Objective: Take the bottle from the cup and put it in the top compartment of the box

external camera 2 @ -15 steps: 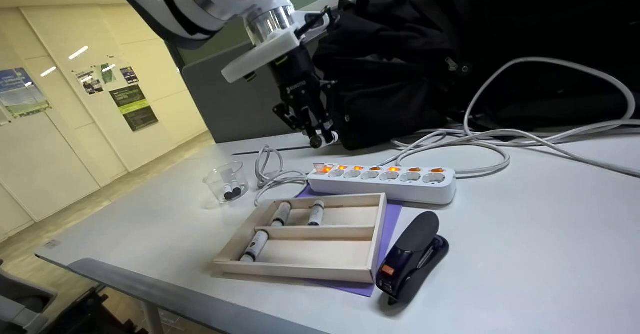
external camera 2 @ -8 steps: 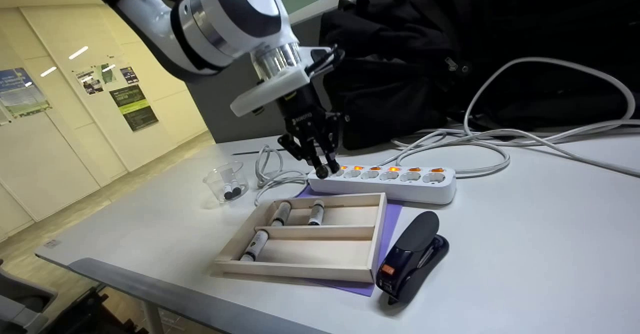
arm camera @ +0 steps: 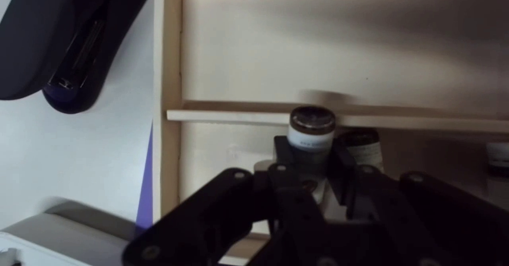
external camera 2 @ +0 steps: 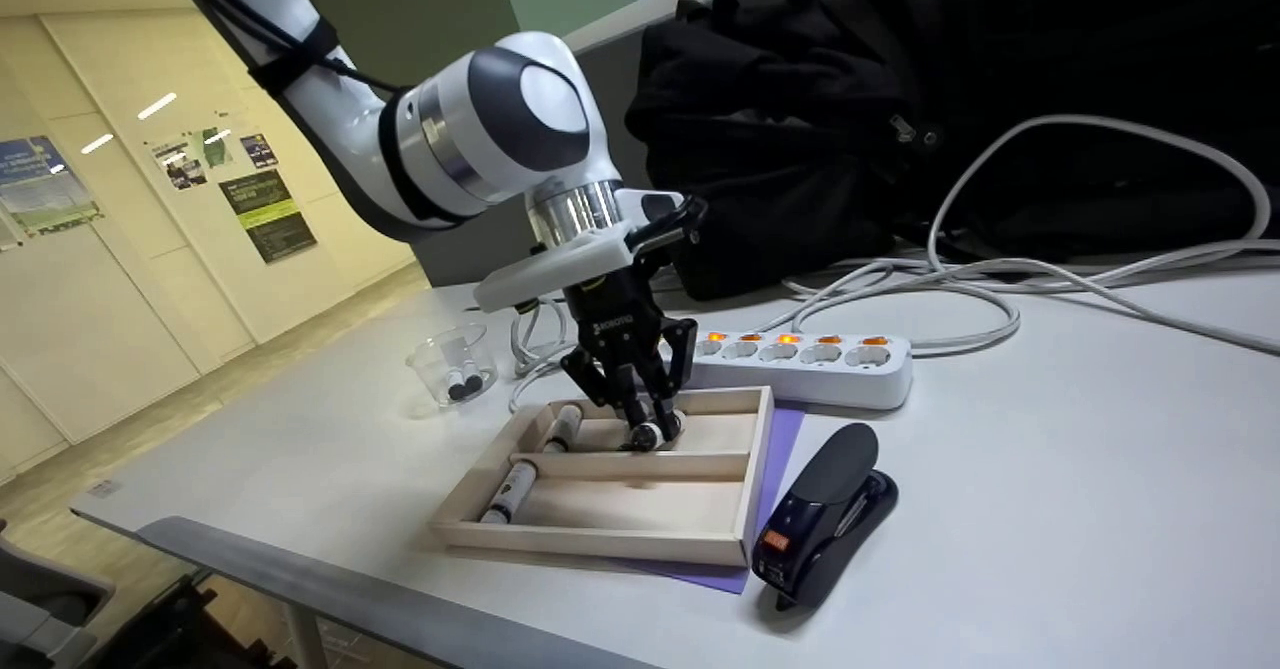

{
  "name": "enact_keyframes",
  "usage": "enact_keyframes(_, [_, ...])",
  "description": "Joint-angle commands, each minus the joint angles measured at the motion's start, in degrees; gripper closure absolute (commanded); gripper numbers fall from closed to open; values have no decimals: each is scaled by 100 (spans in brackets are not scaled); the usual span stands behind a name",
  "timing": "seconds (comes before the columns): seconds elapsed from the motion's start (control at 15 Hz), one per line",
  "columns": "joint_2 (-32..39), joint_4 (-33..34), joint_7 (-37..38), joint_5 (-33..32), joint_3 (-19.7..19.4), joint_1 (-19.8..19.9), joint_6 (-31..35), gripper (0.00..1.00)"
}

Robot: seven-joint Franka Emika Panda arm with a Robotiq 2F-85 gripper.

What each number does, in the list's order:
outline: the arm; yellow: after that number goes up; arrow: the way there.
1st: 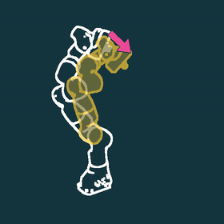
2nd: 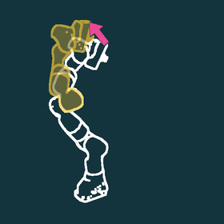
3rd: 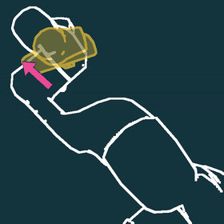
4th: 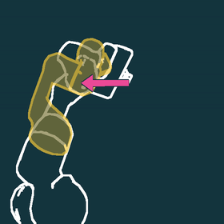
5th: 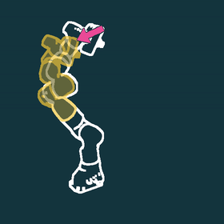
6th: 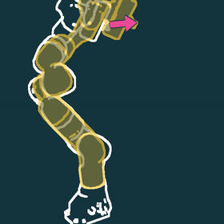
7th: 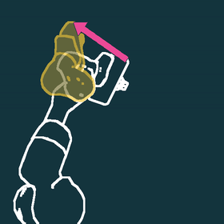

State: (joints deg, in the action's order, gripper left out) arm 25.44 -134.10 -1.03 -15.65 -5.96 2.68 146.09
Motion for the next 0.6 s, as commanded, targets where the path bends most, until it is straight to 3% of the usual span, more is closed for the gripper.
enact_keyframes(0.0, [-73, -80, -31, 36, -47, -4, 214, 93])
enact_keyframes(0.53, [37, -139, -54, -79, -214, -36, 910, 93])
